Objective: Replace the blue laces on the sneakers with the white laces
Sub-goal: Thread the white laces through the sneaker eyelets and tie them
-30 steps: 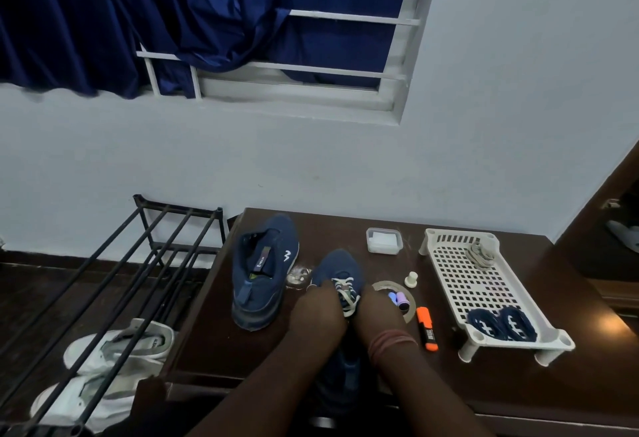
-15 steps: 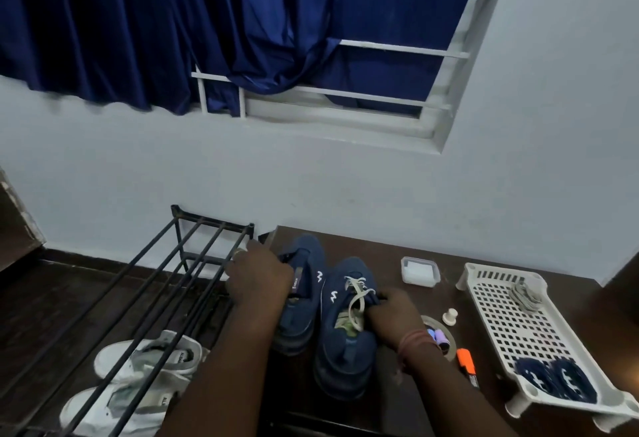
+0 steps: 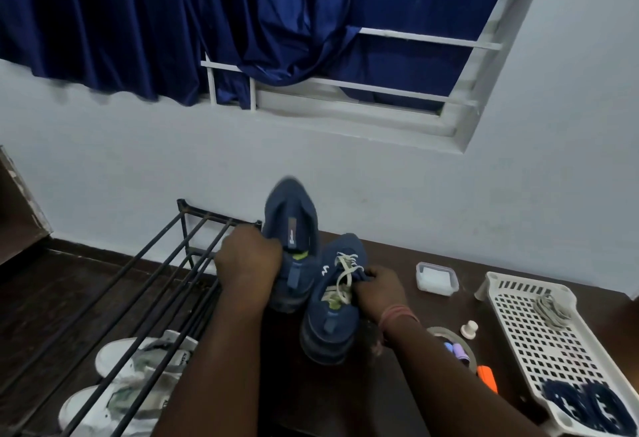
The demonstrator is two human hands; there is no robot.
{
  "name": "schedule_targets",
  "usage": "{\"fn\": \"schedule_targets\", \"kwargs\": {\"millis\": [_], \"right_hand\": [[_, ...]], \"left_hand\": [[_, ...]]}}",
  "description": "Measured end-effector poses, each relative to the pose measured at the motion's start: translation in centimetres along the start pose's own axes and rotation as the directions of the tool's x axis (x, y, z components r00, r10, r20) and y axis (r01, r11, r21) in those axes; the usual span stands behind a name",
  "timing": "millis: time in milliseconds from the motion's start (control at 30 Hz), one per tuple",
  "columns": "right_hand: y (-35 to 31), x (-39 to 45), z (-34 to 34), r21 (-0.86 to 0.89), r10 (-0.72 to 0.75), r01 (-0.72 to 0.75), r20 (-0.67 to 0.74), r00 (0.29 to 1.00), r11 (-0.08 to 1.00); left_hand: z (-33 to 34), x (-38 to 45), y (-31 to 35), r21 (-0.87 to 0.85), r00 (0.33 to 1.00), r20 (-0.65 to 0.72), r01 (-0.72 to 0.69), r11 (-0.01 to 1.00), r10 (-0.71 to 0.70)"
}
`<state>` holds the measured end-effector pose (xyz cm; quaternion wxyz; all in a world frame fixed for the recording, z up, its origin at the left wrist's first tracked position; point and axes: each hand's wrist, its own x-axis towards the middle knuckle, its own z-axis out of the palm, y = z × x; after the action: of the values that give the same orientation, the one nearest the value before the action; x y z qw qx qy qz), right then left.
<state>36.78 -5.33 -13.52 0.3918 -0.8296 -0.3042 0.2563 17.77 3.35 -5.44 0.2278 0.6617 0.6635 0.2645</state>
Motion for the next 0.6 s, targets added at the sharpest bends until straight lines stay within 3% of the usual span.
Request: {"fn": "schedule_targets", "kwargs": {"millis": [100,200,367,500,567,600], "right_hand": [[-0.5,0.7,2.6,0.084,-0.015,0.012,0.036,0.999,0.996],[-0.6,1.0,4.1,0.156,0.024,-0.036,0.078,0.997,0.987],[-0.3,0.8,2.1,0.245,-0.010,-0.017,0.110,0.994,0.969],[-0.6,0.2,-2.8,0.560,0.000,0.045,-0.080,0.997,0.827],[-0.3,-0.2,-4.8,0.579,-0.006,0.072,-0.116,0.993,0.812],[-0.1,-1.1,-5.7,0.503,-0.030,0.091,-0.127,0.991,0.859]], "left_hand": [[-2.3,0.0,0.6,-0.131,0.983,-0.159,-0.112,0.985,0.091],[-3.8,0.0,1.2,-0.267,0.968,-0.217,-0.179,0.947,0.122],[-1.9,-0.7,2.0,-0.405,0.987,-0.029,-0.158,0.901,0.160],[1.0,-3.1,3.6,-0.307,0.963,0.087,-0.216,0.927,0.254],[2.8,-4.8,4.0,-0.268,0.940,0.149,-0.260,0.928,0.306],[3.6,-5.8,4.3,-0.248,0.928,0.186,-0.273,0.929,0.322]]}}
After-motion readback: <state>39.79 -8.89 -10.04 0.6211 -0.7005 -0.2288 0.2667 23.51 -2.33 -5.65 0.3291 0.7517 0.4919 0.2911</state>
